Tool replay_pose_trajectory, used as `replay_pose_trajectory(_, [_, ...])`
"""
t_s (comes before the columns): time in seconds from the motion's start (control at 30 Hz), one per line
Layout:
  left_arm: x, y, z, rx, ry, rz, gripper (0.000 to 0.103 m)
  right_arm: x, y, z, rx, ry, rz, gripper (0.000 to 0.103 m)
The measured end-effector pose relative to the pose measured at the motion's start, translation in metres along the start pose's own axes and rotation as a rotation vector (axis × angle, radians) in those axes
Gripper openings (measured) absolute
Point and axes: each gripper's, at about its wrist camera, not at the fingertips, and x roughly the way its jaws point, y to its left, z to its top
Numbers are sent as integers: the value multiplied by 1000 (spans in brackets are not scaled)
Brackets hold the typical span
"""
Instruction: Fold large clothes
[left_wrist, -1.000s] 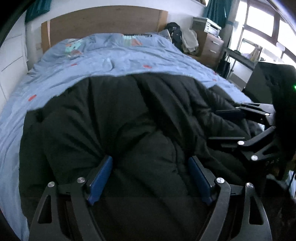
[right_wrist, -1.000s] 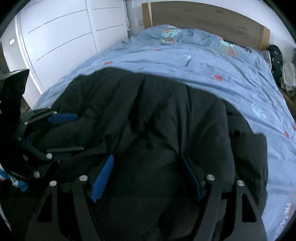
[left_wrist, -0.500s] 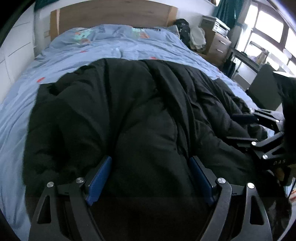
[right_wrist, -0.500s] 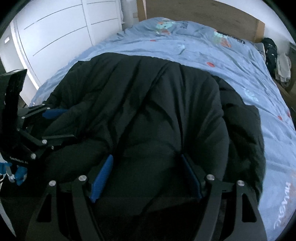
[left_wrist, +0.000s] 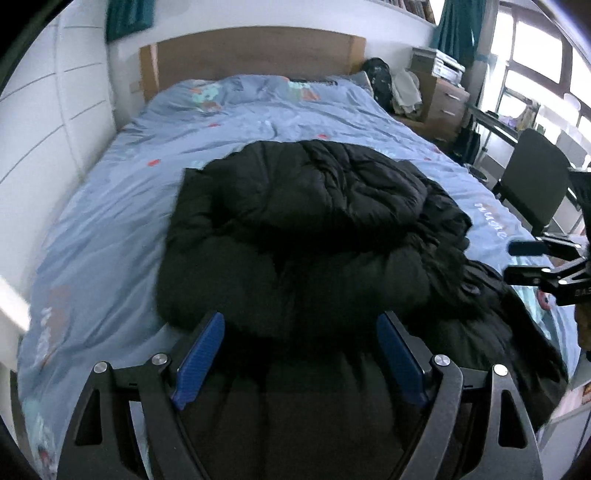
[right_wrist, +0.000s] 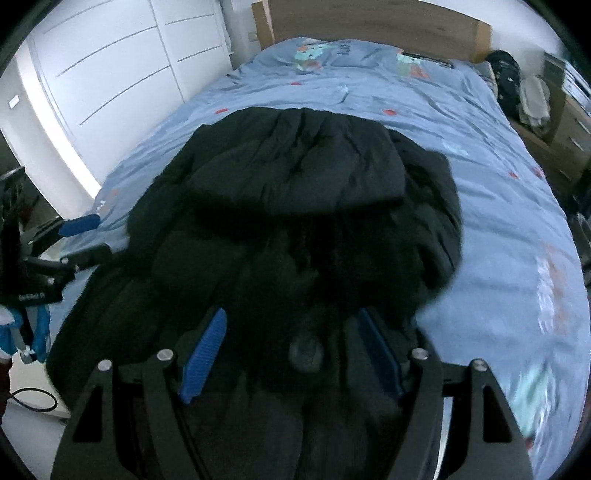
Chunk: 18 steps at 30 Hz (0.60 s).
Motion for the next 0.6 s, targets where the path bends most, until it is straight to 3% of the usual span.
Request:
replay_pose_trajectory(0.23, [-85, -3, -42, -43, -91, 66, 84, -79, -1, -67, 71, -42, -30, 73])
replay_pose_trajectory(0.37, [-120, -14, -64, -22, -120, 146, 85, -103, -2, -97, 106, -47, -63, 73])
replay_pose_trajectory(0.6, [-162, -32, -100, 25, -171, 218, 93, -127, -5, -138, 152, -46, -107, 73])
